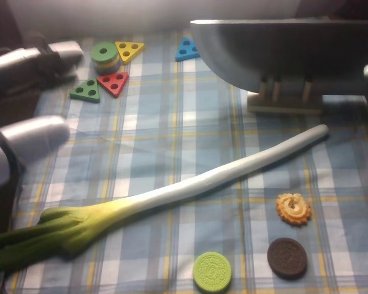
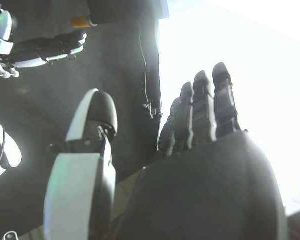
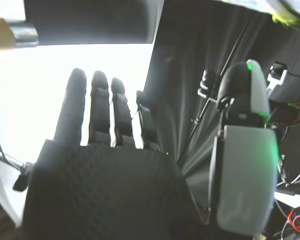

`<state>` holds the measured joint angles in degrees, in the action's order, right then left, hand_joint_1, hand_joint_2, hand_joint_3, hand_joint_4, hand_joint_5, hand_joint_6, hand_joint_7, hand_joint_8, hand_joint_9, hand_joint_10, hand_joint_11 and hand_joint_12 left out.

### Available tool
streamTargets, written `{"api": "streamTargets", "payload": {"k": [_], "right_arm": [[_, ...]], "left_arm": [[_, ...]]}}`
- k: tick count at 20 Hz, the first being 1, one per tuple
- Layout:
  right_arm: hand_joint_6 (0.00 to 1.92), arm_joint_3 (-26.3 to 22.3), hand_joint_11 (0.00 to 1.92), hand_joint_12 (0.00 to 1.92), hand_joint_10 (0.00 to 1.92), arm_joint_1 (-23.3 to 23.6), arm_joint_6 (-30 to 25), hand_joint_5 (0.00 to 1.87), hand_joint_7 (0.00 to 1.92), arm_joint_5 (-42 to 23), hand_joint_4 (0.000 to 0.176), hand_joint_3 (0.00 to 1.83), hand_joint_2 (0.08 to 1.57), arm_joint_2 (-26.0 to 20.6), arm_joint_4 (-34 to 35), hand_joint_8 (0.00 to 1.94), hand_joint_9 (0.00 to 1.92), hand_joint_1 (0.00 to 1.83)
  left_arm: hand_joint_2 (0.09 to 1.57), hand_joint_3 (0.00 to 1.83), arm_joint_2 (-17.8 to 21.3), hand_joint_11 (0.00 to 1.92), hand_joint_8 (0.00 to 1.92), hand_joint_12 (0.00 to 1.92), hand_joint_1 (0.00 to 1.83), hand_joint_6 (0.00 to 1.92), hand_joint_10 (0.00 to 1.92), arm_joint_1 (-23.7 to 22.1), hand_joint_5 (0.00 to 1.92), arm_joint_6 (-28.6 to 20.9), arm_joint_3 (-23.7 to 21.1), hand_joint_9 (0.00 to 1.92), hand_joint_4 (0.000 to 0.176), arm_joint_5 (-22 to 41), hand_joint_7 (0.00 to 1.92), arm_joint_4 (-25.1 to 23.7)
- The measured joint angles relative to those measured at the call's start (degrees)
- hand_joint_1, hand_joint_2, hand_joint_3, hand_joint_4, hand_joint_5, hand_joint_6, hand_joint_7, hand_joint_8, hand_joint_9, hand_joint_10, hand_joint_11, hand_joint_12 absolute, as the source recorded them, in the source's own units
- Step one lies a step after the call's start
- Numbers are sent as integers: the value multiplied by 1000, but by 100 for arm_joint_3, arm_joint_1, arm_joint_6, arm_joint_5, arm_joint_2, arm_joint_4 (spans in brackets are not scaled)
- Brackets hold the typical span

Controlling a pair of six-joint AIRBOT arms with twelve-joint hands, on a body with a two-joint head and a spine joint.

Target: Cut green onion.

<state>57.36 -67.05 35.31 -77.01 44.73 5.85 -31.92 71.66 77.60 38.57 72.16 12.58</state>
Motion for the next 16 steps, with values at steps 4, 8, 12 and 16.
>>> {"api": "streamTargets", "payload": {"k": [4,8,12,16], "right_arm": [[5,-20,123,618,10,81,-7,403,489,81,31,0,1108,-22,-125,5,441,648],[0,-90,167,366,0,254,184,301,328,-706,23,0,1038,-205,-61,0,333,798],[0,175,15,309,0,457,476,56,118,-824,162,0,839,-289,656,0,163,913],[0,697,0,1,0,1224,487,0,0,131,176,0,835,-295,603,0,1,903]], "left_arm": [[1361,0,-2,0,0,967,0,1,3,0,395,-144,24,497,56,28,509,39],[1357,0,-7,0,2,915,0,7,3,0,426,-146,24,503,49,24,514,50],[1358,0,-11,0,5,951,37,2,6,0,444,-166,24,523,46,-15,560,48],[1340,0,-11,0,1,786,42,1,1,0,411,-214,48,484,73,-83,528,52]]}}
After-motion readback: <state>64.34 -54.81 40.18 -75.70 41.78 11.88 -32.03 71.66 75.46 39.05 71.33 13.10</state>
